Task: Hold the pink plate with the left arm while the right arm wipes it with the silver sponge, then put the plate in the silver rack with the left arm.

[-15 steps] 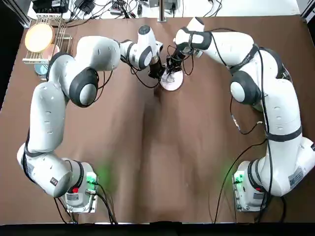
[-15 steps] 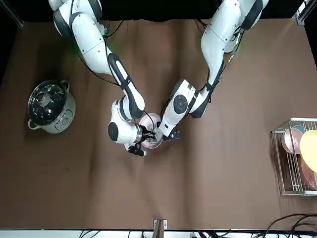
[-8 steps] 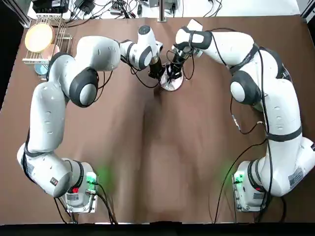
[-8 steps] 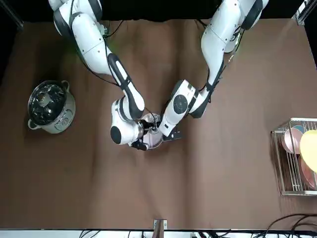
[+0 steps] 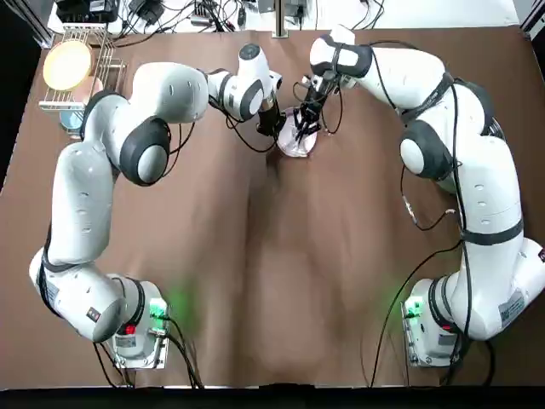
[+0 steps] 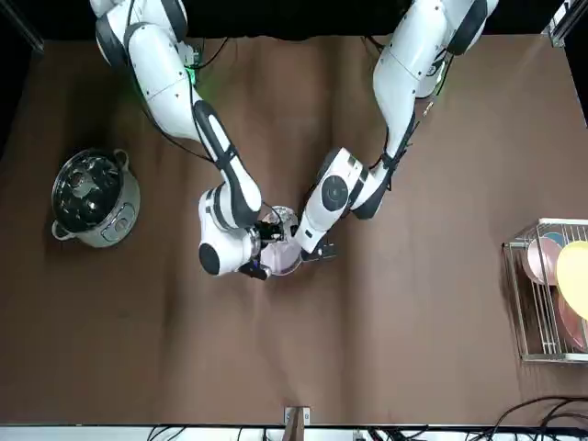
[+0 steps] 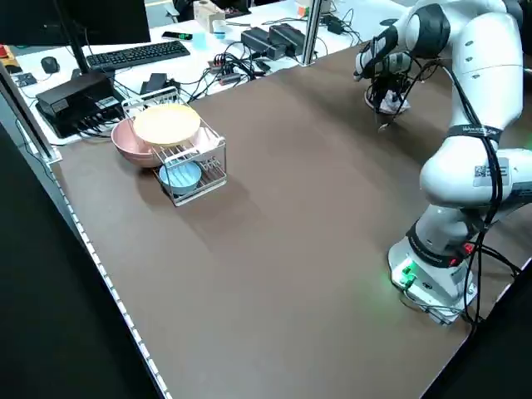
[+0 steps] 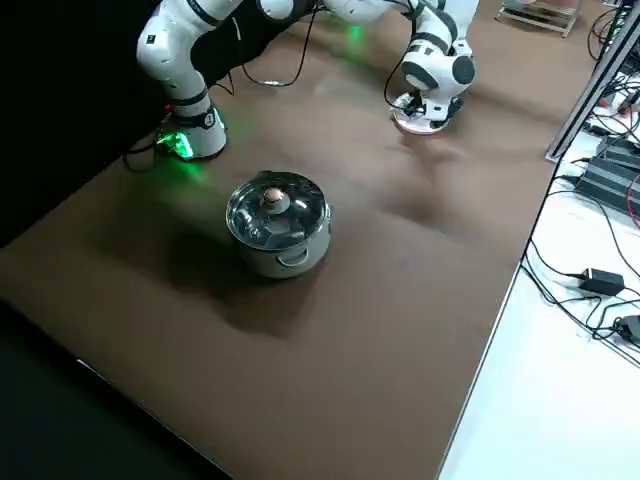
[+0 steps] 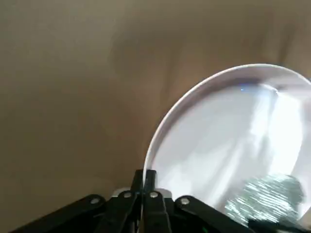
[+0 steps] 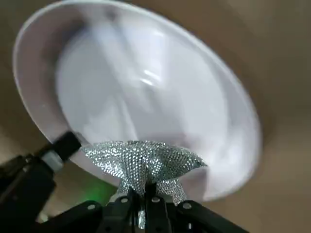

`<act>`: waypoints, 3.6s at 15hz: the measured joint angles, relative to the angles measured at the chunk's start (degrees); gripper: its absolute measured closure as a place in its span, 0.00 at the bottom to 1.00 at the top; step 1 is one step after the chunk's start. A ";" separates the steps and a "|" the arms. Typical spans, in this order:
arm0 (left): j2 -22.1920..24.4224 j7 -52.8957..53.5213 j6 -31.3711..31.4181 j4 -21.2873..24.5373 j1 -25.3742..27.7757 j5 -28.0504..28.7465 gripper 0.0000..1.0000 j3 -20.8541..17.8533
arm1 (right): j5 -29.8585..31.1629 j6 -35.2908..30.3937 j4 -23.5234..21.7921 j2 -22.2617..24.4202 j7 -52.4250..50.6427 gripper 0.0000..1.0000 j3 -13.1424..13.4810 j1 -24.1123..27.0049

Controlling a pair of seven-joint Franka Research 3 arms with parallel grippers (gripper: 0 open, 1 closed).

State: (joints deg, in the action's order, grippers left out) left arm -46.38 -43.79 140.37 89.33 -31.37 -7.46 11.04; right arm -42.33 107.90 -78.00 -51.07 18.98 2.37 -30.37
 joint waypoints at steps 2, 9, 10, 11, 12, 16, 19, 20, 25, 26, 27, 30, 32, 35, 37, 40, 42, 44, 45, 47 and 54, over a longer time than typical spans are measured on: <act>0.00 0.00 0.00 -0.01 0.00 0.00 0.97 -0.01 | 0.00 -6.60 0.97 0.48 0.03 0.93 2.62 0.12; 1.59 0.13 -1.84 -0.58 1.21 0.00 0.97 -0.18 | 3.30 -29.85 4.44 2.87 -7.50 0.93 20.05 1.60; 2.55 0.13 -3.36 -0.72 1.75 0.00 0.97 -0.21 | 5.16 -30.78 4.35 2.85 -9.84 0.93 21.18 2.60; 3.78 0.18 -5.15 -0.78 2.51 0.01 0.97 -0.23 | 7.07 -31.05 4.21 2.80 -11.88 0.93 21.67 3.85; 3.78 0.18 -5.15 -0.78 2.51 0.01 0.97 -0.23 | 7.07 -31.05 4.21 2.80 -11.88 0.93 21.67 3.85; 12.48 3.85 -18.30 -0.91 9.00 0.01 0.97 -0.21 | 14.10 -31.07 2.06 1.87 -19.80 0.93 21.96 9.39; 16.25 7.07 -24.19 -0.82 14.30 0.05 0.97 -0.29 | 16.93 -29.95 0.25 0.05 -21.74 0.93 21.96 10.27; 17.18 9.00 -25.79 -0.83 16.20 0.06 0.97 -0.38 | 17.74 -29.51 -0.09 -0.62 -22.43 0.93 21.96 10.45; 23.53 24.24 -33.90 -0.97 29.28 1.41 0.97 -0.64 | 20.09 -26.31 -0.75 -1.75 -28.79 0.93 21.99 11.95; 24.51 27.17 -34.36 -0.98 31.70 1.85 0.97 -0.67 | 20.17 -25.40 -0.75 -1.76 -29.65 0.93 22.00 12.35; 25.32 29.23 -34.54 -1.00 33.90 2.46 0.97 -0.78 | 20.19 -24.80 -0.74 -1.75 -30.03 0.93 22.00 12.68; 26.37 30.95 -34.87 -2.39 40.12 8.05 0.97 -0.91 | 20.24 -22.56 -0.74 -1.75 -30.51 0.93 22.00 13.09; 26.43 32.83 -35.01 -4.19 44.23 10.58 0.97 -0.94 | 20.25 -21.91 -0.76 -1.76 -30.52 0.90 22.01 13.39; 26.38 37.81 -35.10 -6.05 48.97 11.84 0.97 -1.00 | 20.25 -22.21 -0.72 -1.74 -30.51 0.69 22.01 13.65; 25.93 39.30 -34.56 -7.37 51.86 12.08 0.97 -1.01 | 20.26 -22.79 -0.47 -1.53 -30.51 0.50 22.08 13.68; 23.94 41.07 -30.98 -10.13 56.82 12.18 0.97 -1.06 | 20.32 -25.70 1.26 0.07 -30.52 0.22 23.04 13.64; 22.05 44.23 -26.82 -10.81 60.24 12.20 0.97 -1.07 | 20.35 -32.33 4.82 1.66 -30.71 0.04 25.17 13.61; 20.09 47.18 -23.00 -11.05 63.31 12.20 0.97 -1.08 | 20.35 -38.72 9.82 3.40 -30.86 0.00 27.07 13.75; 19.23 48.10 -21.38 -11.17 64.61 12.20 0.97 -1.07 | 20.35 -40.57 12.41 4.38 -30.86 0.00 27.56 13.90; 18.07 48.71 -19.79 -11.34 66.33 12.20 0.97 -1.05 | 20.35 -41.93 16.10 6.88 -30.86 0.00 27.87 14.20; 17.61 49.51 -19.63 -11.55 72.99 7.47 0.97 -0.82 | 20.35 -42.58 18.48 21.87 -30.86 0.00 27.79 14.02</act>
State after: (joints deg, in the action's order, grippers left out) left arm -28.78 5.72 120.74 77.77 41.62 0.01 10.22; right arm -21.98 65.32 -59.52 -29.20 -11.88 30.16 -16.35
